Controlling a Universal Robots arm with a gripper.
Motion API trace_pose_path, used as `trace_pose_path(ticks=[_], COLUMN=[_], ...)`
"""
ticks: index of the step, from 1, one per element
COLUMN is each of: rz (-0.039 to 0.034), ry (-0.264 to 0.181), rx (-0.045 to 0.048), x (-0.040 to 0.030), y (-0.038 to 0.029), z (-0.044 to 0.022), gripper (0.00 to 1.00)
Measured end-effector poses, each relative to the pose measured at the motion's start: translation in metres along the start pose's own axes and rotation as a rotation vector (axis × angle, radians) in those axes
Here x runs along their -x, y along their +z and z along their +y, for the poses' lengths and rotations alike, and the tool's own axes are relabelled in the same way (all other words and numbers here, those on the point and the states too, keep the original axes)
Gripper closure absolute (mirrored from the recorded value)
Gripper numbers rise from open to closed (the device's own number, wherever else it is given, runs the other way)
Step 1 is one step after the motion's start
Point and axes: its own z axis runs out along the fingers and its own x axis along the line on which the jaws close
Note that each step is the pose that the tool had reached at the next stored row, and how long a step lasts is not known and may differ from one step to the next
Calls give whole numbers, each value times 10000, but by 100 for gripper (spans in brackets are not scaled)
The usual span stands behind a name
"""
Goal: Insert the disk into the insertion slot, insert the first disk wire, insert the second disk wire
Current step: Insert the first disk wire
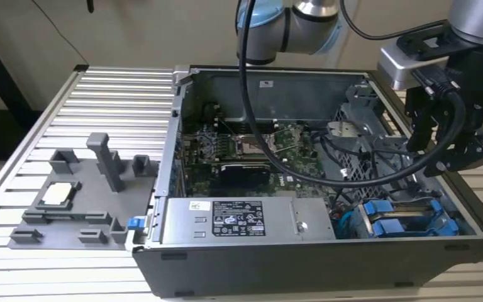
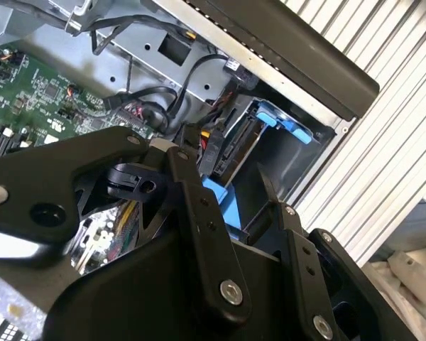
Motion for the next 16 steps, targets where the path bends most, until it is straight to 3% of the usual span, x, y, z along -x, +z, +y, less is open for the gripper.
trace_pose_path(ticks=[2,4,5,8,16], rz=[0,0,0,-1,0], ry=[0,0,0,0,0], rx=[0,0,0,0,0], x=[0,0,0,0,0], y=[0,1,1,2,4], z=[0,0,0,0,1], gripper=[53,66,66,81,81])
